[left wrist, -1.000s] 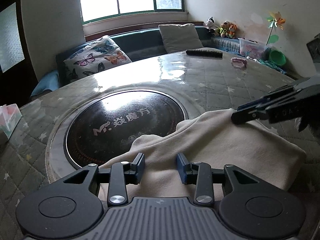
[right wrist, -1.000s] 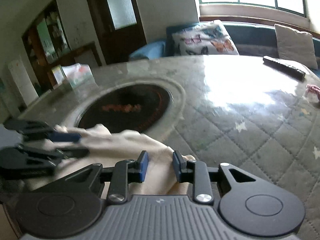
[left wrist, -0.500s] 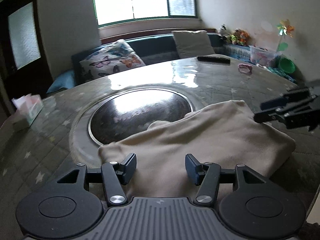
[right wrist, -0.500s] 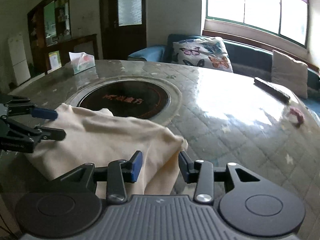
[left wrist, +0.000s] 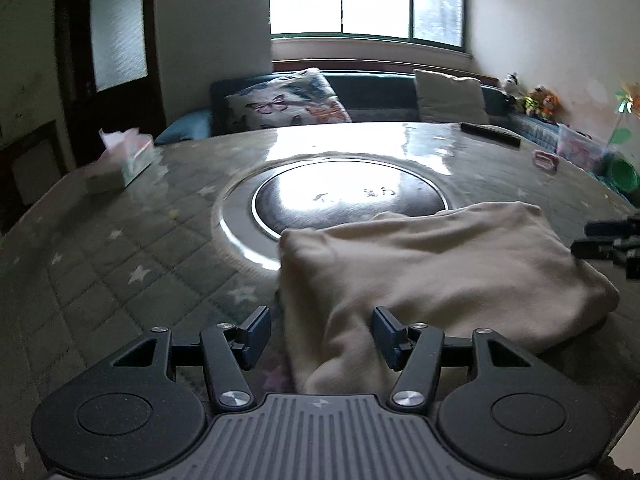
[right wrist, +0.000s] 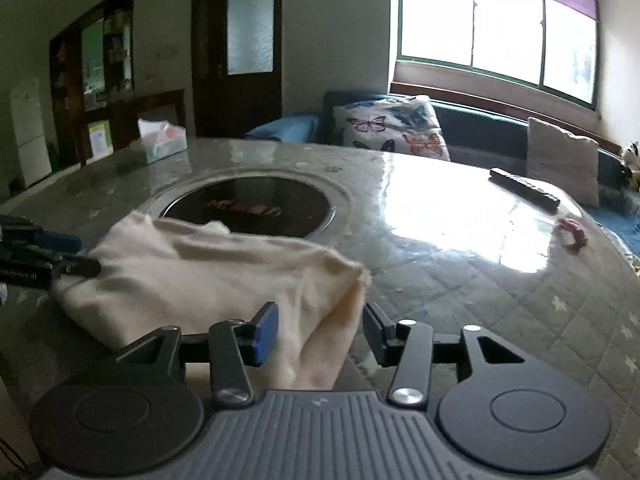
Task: Fold clothes
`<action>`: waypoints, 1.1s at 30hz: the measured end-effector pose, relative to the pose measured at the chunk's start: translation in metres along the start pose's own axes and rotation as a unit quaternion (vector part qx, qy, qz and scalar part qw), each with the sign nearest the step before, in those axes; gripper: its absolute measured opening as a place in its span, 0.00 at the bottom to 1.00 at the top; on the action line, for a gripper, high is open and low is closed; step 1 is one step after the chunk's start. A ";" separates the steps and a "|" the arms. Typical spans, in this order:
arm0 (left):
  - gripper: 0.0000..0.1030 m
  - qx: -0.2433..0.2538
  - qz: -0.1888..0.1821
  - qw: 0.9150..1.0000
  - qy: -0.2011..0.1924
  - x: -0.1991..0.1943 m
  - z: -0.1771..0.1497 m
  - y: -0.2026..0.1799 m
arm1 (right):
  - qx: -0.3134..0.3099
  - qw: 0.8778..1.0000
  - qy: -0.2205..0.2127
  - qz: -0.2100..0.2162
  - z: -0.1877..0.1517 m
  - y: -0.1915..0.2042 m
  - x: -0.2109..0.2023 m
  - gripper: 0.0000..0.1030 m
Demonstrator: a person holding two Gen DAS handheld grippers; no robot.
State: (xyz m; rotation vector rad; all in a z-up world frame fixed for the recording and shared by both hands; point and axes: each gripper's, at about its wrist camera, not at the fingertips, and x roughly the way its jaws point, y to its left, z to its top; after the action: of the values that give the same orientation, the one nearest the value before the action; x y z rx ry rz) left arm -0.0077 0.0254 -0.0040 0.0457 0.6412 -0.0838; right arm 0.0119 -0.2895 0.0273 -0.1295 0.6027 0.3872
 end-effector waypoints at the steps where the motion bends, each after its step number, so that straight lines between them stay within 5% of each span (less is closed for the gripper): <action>1: 0.59 -0.004 0.002 1.000 0.001 -0.001 -0.001 0.002 | -0.003 1.000 0.002 0.001 -0.001 0.002 0.002 0.47; 17: 0.68 -0.024 0.022 0.999 0.010 -0.021 -0.018 0.022 | -0.021 1.000 0.015 0.004 -0.018 0.003 -0.002 0.53; 29: 0.70 -0.020 0.036 0.999 0.012 -0.024 -0.021 0.024 | -0.062 0.997 -0.021 0.034 -0.005 0.026 -0.019 0.57; 33: 0.75 -0.020 0.037 0.999 0.016 -0.024 -0.023 0.025 | -0.081 0.996 0.005 0.036 -0.011 0.035 -0.005 0.57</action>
State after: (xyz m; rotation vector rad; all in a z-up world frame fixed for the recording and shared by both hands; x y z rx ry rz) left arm -0.0383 0.0538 -0.0081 0.0324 0.6716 0.0003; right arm -0.0117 -0.2621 0.0208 -0.2649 0.5861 0.5053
